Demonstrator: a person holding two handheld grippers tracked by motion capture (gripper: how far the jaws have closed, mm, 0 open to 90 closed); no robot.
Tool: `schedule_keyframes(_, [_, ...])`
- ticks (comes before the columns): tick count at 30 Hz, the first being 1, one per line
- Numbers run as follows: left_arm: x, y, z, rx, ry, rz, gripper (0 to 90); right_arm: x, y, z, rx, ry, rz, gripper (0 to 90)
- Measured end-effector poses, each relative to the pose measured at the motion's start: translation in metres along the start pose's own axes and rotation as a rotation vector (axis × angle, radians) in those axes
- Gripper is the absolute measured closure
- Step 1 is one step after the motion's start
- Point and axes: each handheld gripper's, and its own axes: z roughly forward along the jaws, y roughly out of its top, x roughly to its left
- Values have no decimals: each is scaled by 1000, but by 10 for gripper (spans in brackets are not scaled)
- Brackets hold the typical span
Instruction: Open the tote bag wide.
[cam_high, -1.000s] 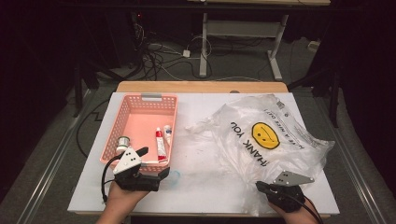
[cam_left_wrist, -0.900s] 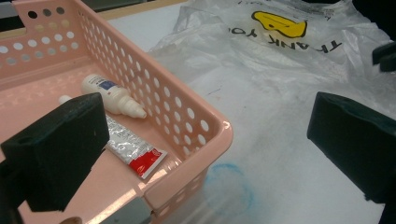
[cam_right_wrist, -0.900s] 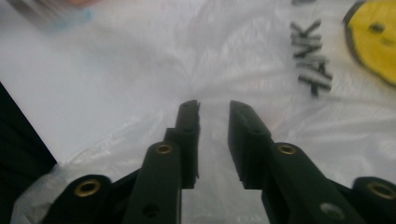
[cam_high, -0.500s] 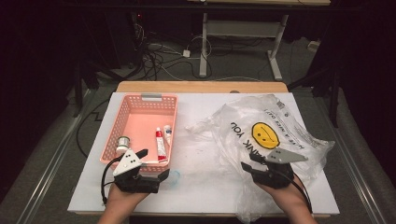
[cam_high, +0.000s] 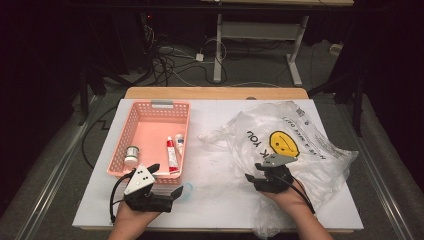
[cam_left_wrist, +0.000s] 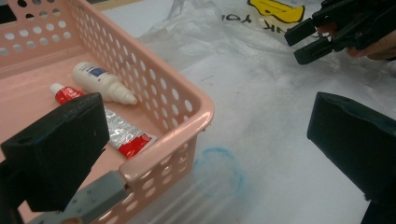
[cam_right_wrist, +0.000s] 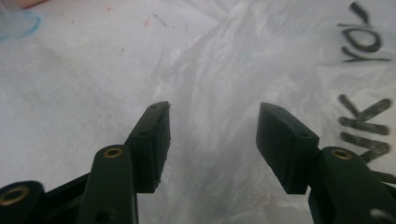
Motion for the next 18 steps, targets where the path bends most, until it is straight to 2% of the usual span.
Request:
schedule_keyframes(5, [0,-2,-7,-9,14,-2,0,0,-3,9,36,38,-1,429])
schedule_keyframes(7, [1,-4,-8,-7,18,-6,0,1,-5,11,56,45,-5,429])
schedule_keyframes(9, [1,-4,-9,-5,19,-7,0,2,-6,12,50,40,-14,432])
schedule_keyframes(10, [2,-5,-10,-8,19,-8,0,2,-5,12,60,34,-27,445])
schedule_keyframes(18, [4,-4,-11,-18,14,-7,0,-2,-7,11,46,20,-21,585])
